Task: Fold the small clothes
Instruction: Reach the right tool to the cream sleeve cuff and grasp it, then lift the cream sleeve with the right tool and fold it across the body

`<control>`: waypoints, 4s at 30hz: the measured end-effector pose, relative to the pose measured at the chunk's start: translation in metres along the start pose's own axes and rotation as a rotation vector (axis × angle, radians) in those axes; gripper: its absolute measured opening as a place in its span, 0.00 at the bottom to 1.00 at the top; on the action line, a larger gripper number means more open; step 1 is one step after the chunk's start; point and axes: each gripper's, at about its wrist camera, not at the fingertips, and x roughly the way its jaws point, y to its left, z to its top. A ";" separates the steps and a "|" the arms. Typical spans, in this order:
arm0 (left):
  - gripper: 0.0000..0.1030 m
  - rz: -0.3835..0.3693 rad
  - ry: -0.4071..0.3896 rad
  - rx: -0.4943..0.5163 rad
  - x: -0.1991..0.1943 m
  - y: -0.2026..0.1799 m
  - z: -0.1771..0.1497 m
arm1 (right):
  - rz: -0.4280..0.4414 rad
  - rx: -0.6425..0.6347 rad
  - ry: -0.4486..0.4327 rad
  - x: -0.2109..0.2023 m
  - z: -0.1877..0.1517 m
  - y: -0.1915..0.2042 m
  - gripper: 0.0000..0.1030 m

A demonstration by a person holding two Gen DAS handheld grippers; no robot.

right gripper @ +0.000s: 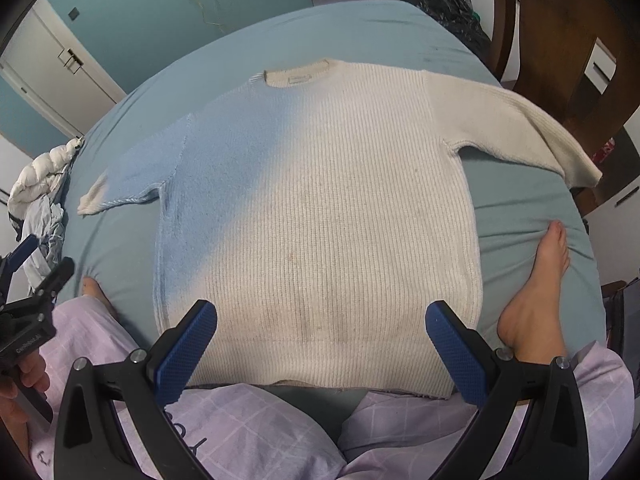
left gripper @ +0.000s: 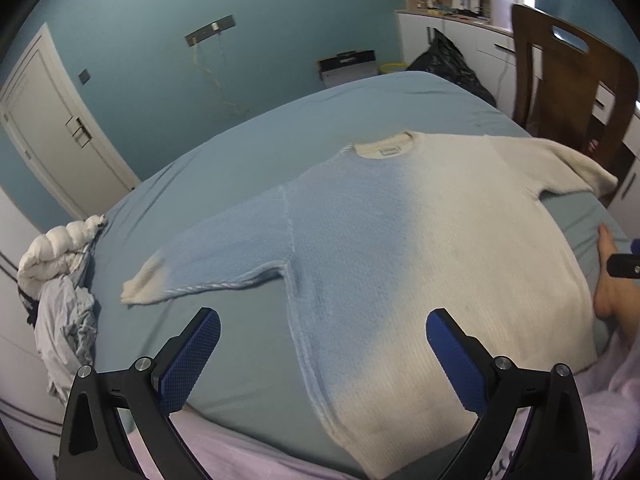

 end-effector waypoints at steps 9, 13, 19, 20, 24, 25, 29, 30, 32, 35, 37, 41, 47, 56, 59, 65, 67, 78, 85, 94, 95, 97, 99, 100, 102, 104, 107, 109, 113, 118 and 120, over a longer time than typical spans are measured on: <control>1.00 0.008 -0.023 -0.088 0.051 0.031 0.006 | -0.030 0.173 -0.031 -0.002 0.020 -0.042 0.99; 1.00 0.019 0.022 -0.004 0.070 0.028 -0.010 | -0.021 0.244 0.003 0.009 0.025 -0.058 0.99; 1.00 -0.024 0.059 -0.004 0.080 0.023 -0.014 | -0.045 0.287 0.012 0.025 0.043 -0.080 0.99; 1.00 -0.023 0.065 0.005 0.082 0.021 -0.015 | -0.050 0.304 0.008 0.028 0.047 -0.087 0.99; 1.00 -0.020 0.086 0.017 0.091 0.014 -0.013 | -0.089 0.409 -0.024 0.039 0.063 -0.122 0.99; 1.00 -0.023 0.094 0.012 0.093 0.014 -0.012 | -0.107 0.420 -0.033 0.043 0.067 -0.129 0.99; 1.00 -0.013 0.117 -0.006 0.103 0.014 -0.010 | -0.235 0.416 -0.099 0.062 0.085 -0.159 0.99; 1.00 -0.009 0.121 -0.008 0.106 0.013 -0.009 | -0.280 0.404 -0.117 0.068 0.089 -0.167 0.99; 1.00 -0.003 0.134 -0.014 0.111 0.010 -0.007 | -0.342 0.394 -0.125 0.079 0.093 -0.183 0.99; 1.00 0.005 0.149 -0.007 0.120 0.004 -0.005 | -0.357 0.457 -0.101 0.093 0.090 -0.210 0.99; 1.00 0.012 0.161 0.010 0.128 -0.003 -0.004 | -0.308 0.538 -0.066 0.102 0.082 -0.228 0.99; 1.00 0.012 0.185 0.032 0.142 -0.017 -0.001 | -0.265 0.615 -0.042 0.114 0.078 -0.252 0.99; 1.00 0.031 0.220 0.065 0.159 -0.039 0.000 | -0.285 0.555 -0.141 0.097 0.093 -0.275 0.99; 1.00 0.049 0.233 0.115 0.170 -0.047 -0.006 | -0.333 0.502 -0.366 0.035 0.114 -0.371 0.99; 1.00 0.061 0.249 0.127 0.178 -0.046 -0.009 | -0.442 0.425 -0.285 0.050 0.126 -0.401 0.99; 1.00 0.093 0.306 0.127 0.198 -0.039 -0.015 | -0.523 0.369 -0.186 0.100 0.148 -0.425 0.99; 1.00 0.104 0.319 0.131 0.205 -0.037 -0.019 | -0.574 0.351 -0.222 0.110 0.151 -0.420 0.98; 1.00 0.151 0.355 0.172 0.219 -0.044 -0.022 | -0.655 0.169 -0.382 0.102 0.147 -0.371 0.50; 1.00 0.120 0.259 0.186 0.181 -0.037 -0.011 | -0.577 0.080 -0.292 0.056 0.127 -0.342 0.04; 1.00 0.041 0.129 0.151 0.115 -0.012 -0.016 | -0.414 -0.046 -0.368 -0.072 0.135 -0.197 0.04; 1.00 0.023 0.130 0.150 0.111 -0.011 -0.019 | -0.430 -0.051 -0.315 -0.080 0.143 -0.173 0.03; 1.00 -0.013 0.130 0.149 0.104 -0.010 -0.025 | -0.419 -0.032 -0.259 -0.086 0.149 -0.146 0.04; 1.00 -0.040 0.124 0.144 0.098 -0.005 -0.029 | -0.408 -0.075 -0.236 -0.097 0.171 -0.101 0.03; 1.00 -0.048 0.115 0.139 0.094 -0.002 -0.030 | -0.401 -0.111 -0.253 -0.106 0.177 -0.071 0.03; 1.00 -0.053 0.097 0.128 0.088 0.004 -0.031 | -0.369 -0.162 -0.285 -0.121 0.185 -0.030 0.03; 1.00 -0.062 0.086 0.109 0.084 0.012 -0.032 | -0.339 -0.208 -0.306 -0.126 0.191 -0.006 0.04; 1.00 -0.080 0.091 0.073 0.086 0.023 -0.033 | -0.286 -0.311 -0.326 -0.126 0.206 0.064 0.04; 1.00 -0.084 0.102 0.055 0.089 0.026 -0.035 | -0.221 -0.364 -0.332 -0.116 0.206 0.124 0.04; 1.00 -0.114 0.139 0.035 0.099 0.029 -0.036 | 0.042 -0.279 -0.173 -0.060 0.207 0.157 0.10; 1.00 -0.111 0.166 0.030 0.115 0.028 -0.036 | 0.244 -0.323 0.185 0.037 0.175 0.187 0.18; 1.00 -0.118 0.188 0.024 0.125 0.028 -0.034 | 0.274 -0.337 0.174 0.052 0.162 0.166 0.35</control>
